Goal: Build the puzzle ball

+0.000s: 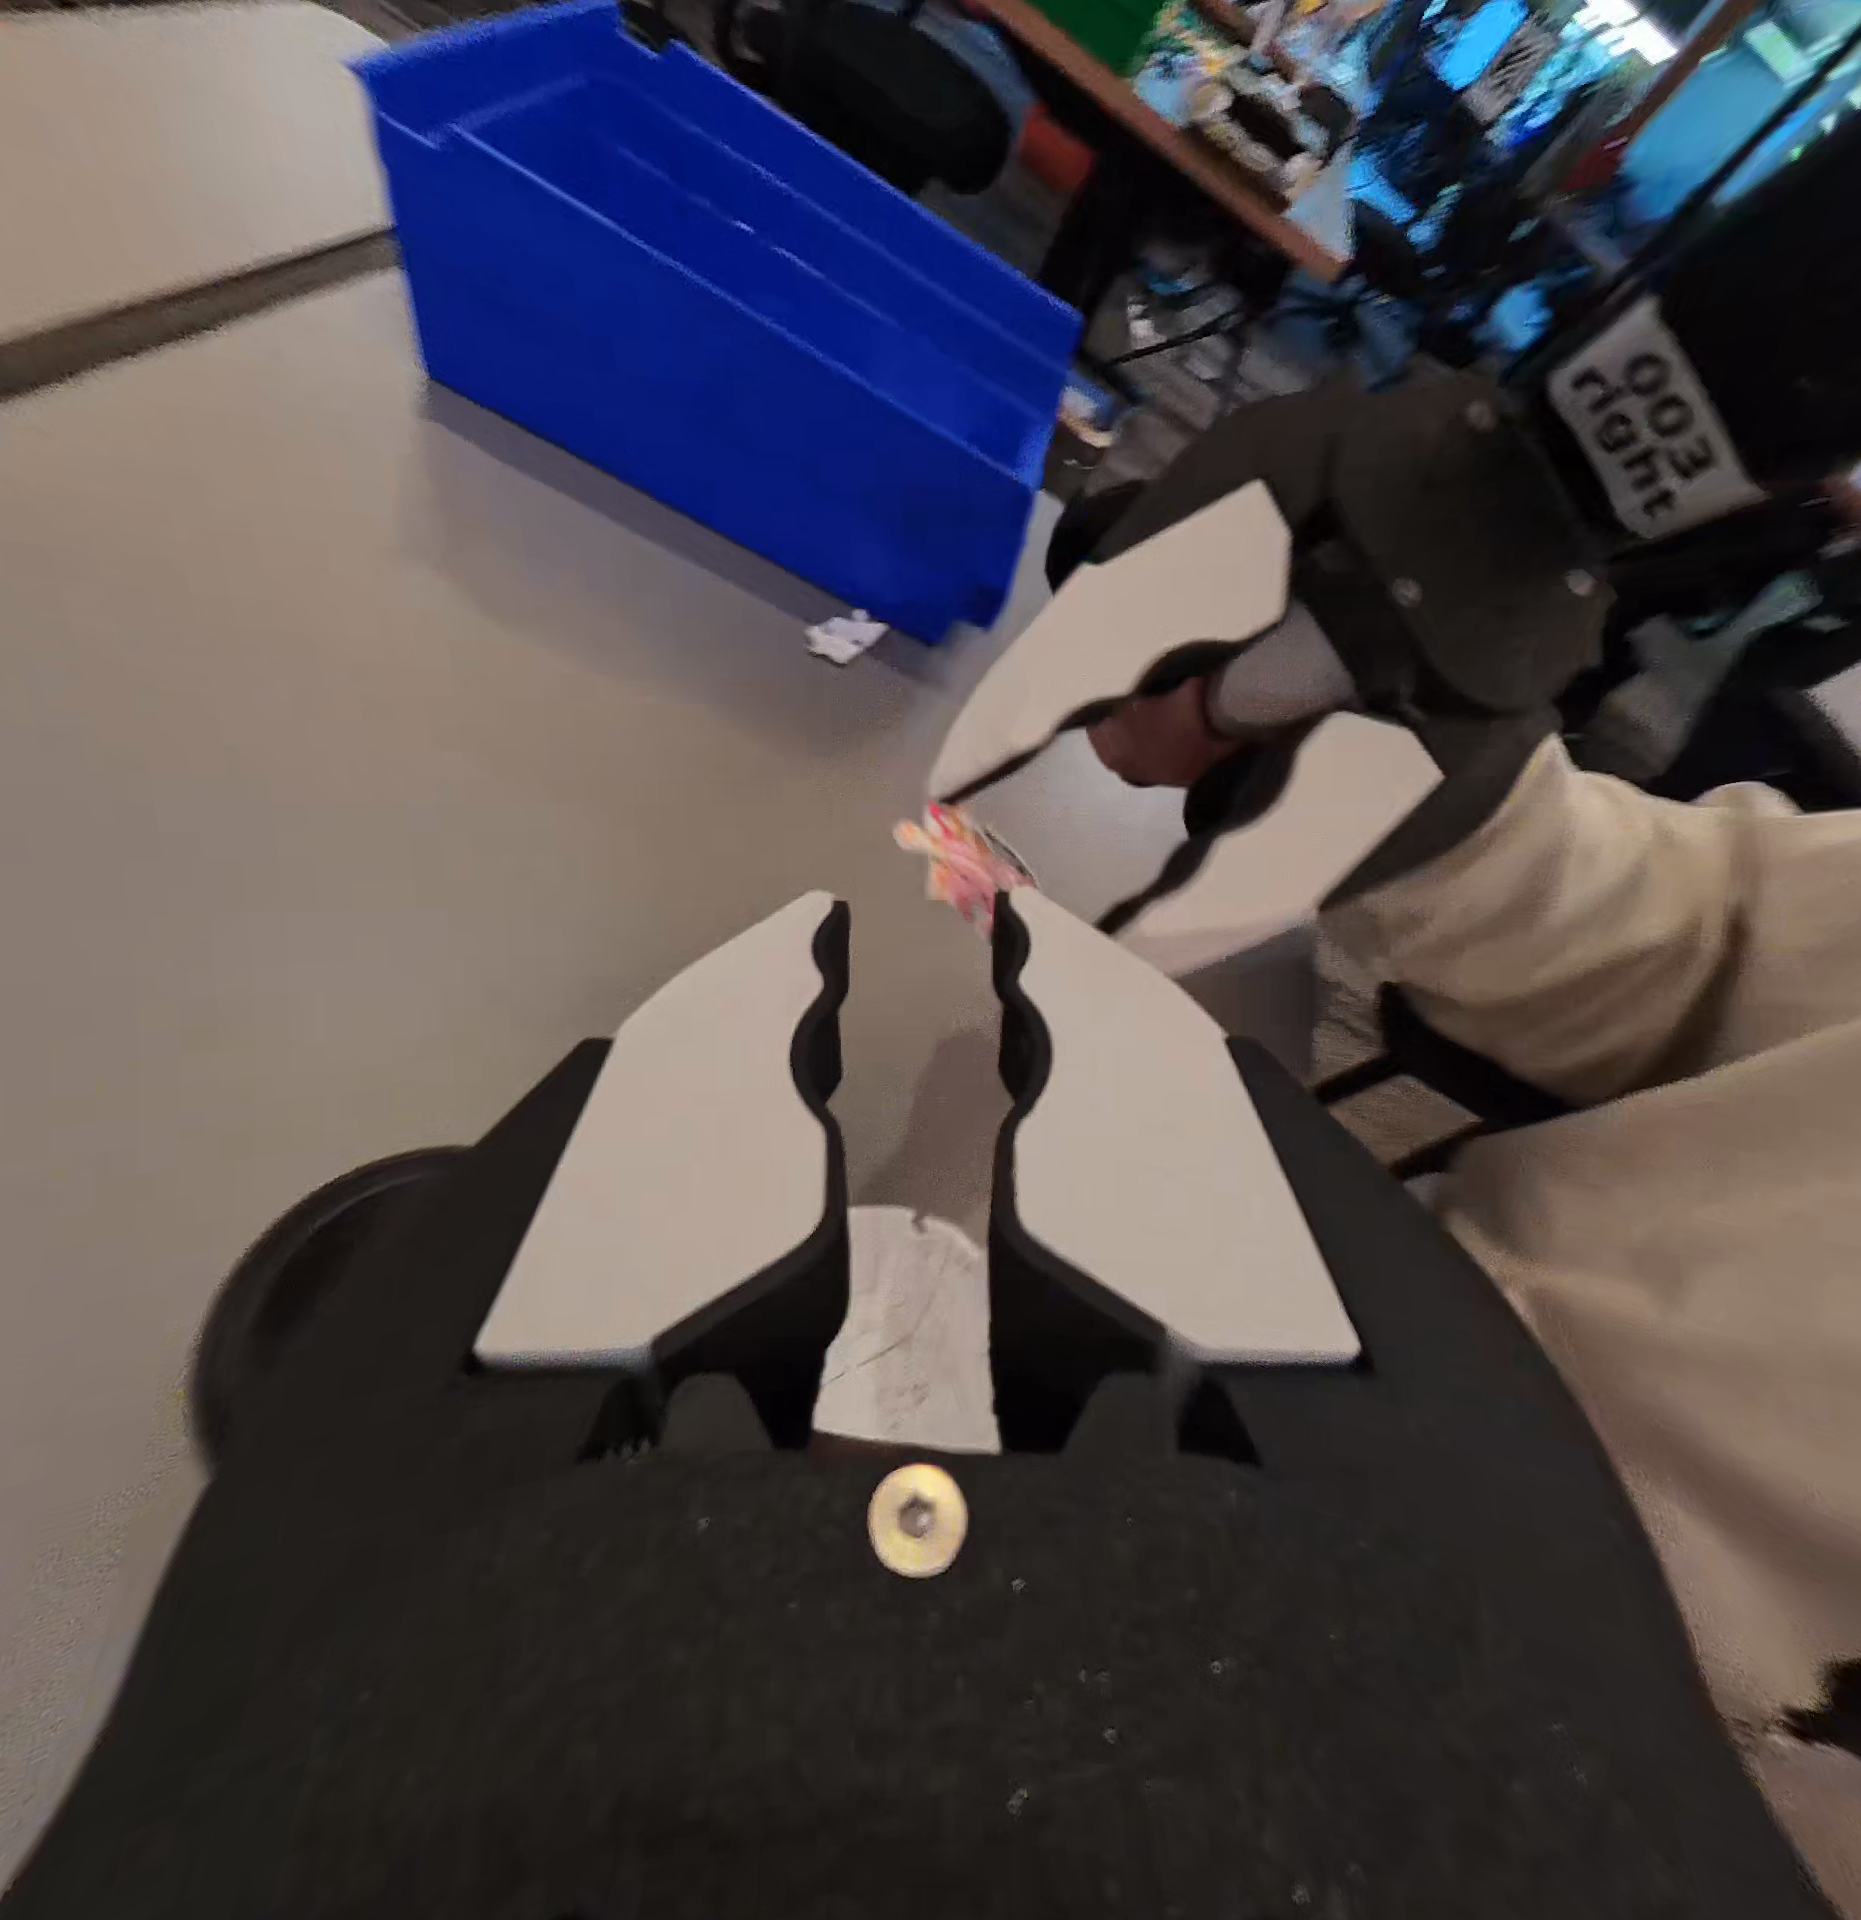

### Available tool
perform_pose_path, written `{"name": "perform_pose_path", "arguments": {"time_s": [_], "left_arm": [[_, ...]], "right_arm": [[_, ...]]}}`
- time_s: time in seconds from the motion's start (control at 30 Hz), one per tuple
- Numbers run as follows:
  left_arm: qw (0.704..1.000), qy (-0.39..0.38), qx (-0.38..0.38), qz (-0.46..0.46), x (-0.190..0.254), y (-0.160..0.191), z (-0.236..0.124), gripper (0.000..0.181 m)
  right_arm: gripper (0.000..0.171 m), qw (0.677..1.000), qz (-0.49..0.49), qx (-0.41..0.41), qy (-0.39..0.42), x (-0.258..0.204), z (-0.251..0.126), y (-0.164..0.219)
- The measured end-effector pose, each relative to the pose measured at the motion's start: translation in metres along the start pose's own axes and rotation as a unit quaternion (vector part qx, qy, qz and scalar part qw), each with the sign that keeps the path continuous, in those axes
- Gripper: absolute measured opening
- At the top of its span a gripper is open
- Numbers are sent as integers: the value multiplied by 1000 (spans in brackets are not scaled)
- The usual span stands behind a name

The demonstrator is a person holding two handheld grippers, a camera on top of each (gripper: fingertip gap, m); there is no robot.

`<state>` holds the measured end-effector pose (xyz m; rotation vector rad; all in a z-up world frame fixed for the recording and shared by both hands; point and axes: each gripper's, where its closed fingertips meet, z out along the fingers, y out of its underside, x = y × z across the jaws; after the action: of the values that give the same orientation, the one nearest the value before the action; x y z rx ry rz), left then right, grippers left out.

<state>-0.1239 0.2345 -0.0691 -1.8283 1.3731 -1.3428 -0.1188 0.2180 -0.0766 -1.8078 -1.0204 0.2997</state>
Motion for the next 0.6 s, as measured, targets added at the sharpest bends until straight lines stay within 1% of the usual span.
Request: {"name": "perform_pose_path", "arguments": {"time_s": [0.07,0.13,0.17,0.2,0.27,0.33,0.37,0.4,0.43,0.47,0.5,0.53,0.57,0.6], "left_arm": [[999,44,6,-19,9,1,3,23],[997,69,13,-26,16,1,0,6],[998,67,3,-20,17,5,-2,2],[998,54,-1,-10,16,8,-3,2],[998,57,16,10,22,6,-10,2],[996,75,46,7,30,0,-21,2],[994,88,67,4,33,-5,-27,2],[990,102,95,0,37,-11,-34,1],[987,116,115,-7,40,-15,-40,1],[984,125,124,-14,42,-17,-43,1],[982,131,133,-19,43,-19,-45,1],[979,142,143,-24,45,-21,-47,1],[977,152,148,-31,47,-22,-48,1],[976,154,153,-34,48,-23,-48,1]], "right_arm": [[40,1000,-22,-12,-1,-9,0,-8],[37,999,-44,-31,1,-14,4,-6],[30,999,-44,-23,8,-13,4,-8],[30,999,-34,-6,2,-14,3,-10],[32,999,27,33,-20,-13,-1,-14],[34,989,125,65,-53,-10,-1,-12],[34,974,190,84,-86,-13,1,-11],[35,948,259,122,-141,-20,0,-18],[34,910,322,171,-195,-25,-3,-29],[30,872,369,223,-233,-25,-9,-39],[25,842,398,264,-251,-22,-14,-47],[20,826,413,284,-259,-20,-14,-50],[15,816,419,300,-261,-19,-15,-52],[8,813,422,308,-257,-18,-14,-53]]}}
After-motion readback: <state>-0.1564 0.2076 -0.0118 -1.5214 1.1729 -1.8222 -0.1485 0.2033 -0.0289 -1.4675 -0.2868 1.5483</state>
